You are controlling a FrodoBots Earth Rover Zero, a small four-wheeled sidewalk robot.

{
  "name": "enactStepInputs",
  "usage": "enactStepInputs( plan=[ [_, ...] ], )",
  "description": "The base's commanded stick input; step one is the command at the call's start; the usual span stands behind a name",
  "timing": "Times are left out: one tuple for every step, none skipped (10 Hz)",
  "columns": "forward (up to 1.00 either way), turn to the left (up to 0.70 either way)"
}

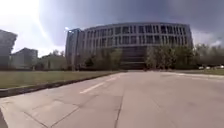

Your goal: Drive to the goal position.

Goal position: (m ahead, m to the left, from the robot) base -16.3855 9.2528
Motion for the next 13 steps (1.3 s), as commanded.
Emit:
enactStepInputs(
  plan=[
    [0.0, 0.7],
    [0.0, 0.7],
    [0.0, 0.7],
    [0.0, 0.7],
    [0.0, 0.7],
    [0.0, 0.7],
    [0.0, 0.7],
    [0.0, 0.7],
    [0.0, 0.7],
    [0.0, 0.7],
    [0.0, 0.7],
    [0.0, 0.7],
    [0.0, 0.7]
  ],
)
